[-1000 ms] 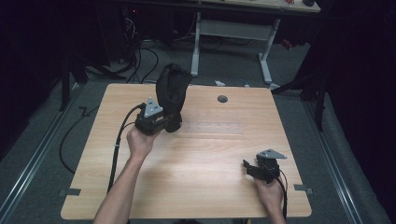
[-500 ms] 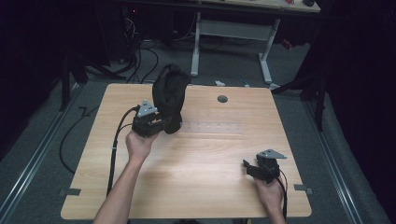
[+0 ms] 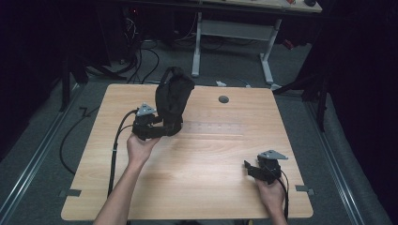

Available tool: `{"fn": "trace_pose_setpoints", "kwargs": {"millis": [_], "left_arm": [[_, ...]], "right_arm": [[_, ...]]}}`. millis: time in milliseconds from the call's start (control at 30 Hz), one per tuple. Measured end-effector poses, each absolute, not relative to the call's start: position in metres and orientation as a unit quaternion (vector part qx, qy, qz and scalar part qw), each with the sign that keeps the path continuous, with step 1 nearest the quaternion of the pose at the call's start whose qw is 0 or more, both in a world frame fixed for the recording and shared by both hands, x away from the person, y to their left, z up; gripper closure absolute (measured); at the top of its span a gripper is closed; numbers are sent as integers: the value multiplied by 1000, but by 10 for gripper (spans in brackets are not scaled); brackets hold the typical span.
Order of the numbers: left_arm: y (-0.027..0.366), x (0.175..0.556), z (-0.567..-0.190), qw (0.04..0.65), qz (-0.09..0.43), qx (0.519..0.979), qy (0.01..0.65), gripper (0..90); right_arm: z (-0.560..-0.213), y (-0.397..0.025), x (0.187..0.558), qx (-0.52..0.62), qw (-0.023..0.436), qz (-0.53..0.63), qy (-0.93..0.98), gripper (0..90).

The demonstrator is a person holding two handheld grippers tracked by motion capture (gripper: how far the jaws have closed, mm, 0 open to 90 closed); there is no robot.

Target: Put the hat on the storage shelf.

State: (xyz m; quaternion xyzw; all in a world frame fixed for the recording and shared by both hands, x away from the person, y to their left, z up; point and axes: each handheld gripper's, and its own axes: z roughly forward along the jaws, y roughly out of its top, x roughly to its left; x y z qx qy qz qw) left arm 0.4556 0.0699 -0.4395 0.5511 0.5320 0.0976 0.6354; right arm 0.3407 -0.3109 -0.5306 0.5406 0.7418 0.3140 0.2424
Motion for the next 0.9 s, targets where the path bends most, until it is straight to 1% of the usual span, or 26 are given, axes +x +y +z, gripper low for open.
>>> {"fn": "trace_pose_setpoints", "kwargs": {"millis": [300,400,700,900], "left_arm": [[69,453,-436,636,83,548,536,307],[71,452,-434,635,79,543,543,251],[76,446,-431,628,88,554,539,243],[85,441,-431,631,86,549,541,246]], "right_arm": [[-531,-311,341,540,242,314,742,367],[-531,-311,341,540,243,314,743,367],[-531,-311,341,539,242,314,743,367],[-531,-311,341,540,242,314,742,367]]}}
